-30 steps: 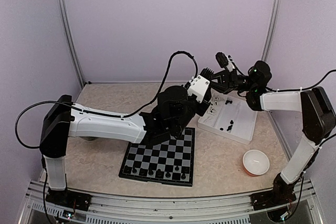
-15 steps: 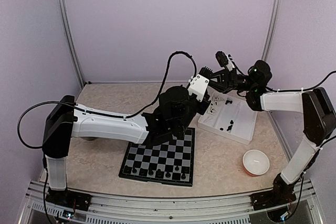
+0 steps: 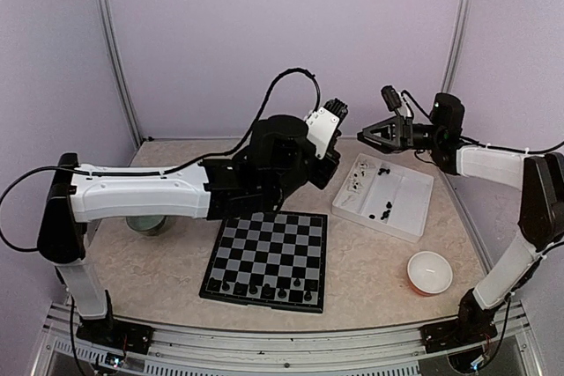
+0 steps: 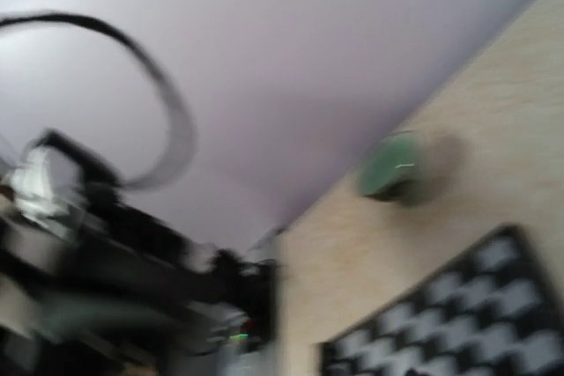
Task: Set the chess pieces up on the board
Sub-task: Place the knight at b8.
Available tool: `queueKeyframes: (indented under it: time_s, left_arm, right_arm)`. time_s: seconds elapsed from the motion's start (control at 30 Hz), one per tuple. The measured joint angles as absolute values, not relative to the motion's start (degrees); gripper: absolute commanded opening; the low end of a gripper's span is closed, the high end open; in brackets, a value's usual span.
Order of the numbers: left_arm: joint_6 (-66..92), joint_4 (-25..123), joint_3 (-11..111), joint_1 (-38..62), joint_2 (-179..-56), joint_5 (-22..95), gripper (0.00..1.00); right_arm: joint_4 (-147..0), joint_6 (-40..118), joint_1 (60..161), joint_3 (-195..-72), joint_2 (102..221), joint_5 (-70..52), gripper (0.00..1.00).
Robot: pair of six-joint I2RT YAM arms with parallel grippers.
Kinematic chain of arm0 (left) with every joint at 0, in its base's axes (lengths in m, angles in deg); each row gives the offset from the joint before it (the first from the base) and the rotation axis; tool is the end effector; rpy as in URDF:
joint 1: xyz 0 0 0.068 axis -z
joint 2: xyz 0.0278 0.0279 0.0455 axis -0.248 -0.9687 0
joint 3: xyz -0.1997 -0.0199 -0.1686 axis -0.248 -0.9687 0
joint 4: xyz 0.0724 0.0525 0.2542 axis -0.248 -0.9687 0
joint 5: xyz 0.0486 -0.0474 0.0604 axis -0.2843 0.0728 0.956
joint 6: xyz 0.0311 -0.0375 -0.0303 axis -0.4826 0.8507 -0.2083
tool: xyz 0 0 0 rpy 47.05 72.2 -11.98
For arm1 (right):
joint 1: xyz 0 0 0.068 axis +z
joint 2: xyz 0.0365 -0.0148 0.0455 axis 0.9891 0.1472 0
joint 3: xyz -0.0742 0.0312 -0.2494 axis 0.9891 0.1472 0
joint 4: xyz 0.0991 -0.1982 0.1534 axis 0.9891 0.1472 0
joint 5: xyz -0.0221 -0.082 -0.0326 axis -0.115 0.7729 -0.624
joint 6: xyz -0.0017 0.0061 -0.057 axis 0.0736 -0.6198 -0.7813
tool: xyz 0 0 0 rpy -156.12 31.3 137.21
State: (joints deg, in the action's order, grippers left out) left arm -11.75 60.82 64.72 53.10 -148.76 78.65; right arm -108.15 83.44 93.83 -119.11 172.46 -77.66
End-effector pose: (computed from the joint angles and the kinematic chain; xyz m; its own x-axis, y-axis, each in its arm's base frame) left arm 0.1971 -0.4158 0.3134 0.0825 0.2801 -0.9564 0.5498 0.7876 0.2781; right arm 0.3442 0.1155 0.2938 -0.7404 0.0232 -0.6718 -0.6720 0.0024 0.7406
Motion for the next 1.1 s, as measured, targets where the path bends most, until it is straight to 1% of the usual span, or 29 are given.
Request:
queueKeyframes:
  time_s: [0.1,0.17,0.23,0.37,0.47,0.6,0.77,0.9,1.1]
  left_arm:
    - [-4.89,46.18,69.35,52.03,-144.5,71.66,0.0]
    - [0.75,36.63,71.36,50.85,-141.35,64.71,0.0]
    - [4.53,30.84,71.76,49.25,-139.6,59.66,0.0]
    - [12.75,17.7,71.67,47.5,-138.11,48.99,0.0]
    - [16.62,9.04,70.82,47.77,-138.46,41.84,0.0]
    - [19.85,0.19,69.88,48.01,-139.93,33.01,0.0]
    - [21.3,-6.67,69.77,48.99,-144.98,25.71,0.0]
    - [21.28,-10.39,69.94,50.59,-150.0,22.43,0.0]
    - [21.17,-14.98,72.24,51.96,-156.52,20.77,0.0]
  right_arm:
    - [-94.45,68.6,90.29,-120.73,171.74,-76.65,0.59]
    - [-86.28,58.77,89.11,-121.48,171.41,-74.86,0.59]
    - [-79.02,49.43,88.98,-121.65,170.99,-72.32,0.59]
    - [-69.82,36.32,88.98,-121.5,169.9,-68.34,0.59]
    - [-66.47,30.7,88.98,-120.97,169.14,-66.88,0.59]
    - [-64.14,27.23,88.98,-120.38,168.92,-66.62,0.59]
    - [-62.8,25.37,88.98,-119.64,168.92,-66.73,0.59]
    - [-62.45,24.43,88.98,-119.16,168.9,-67.08,0.58]
    - [-61.75,23.95,88.98,-118.66,168.9,-68.15,0.58]
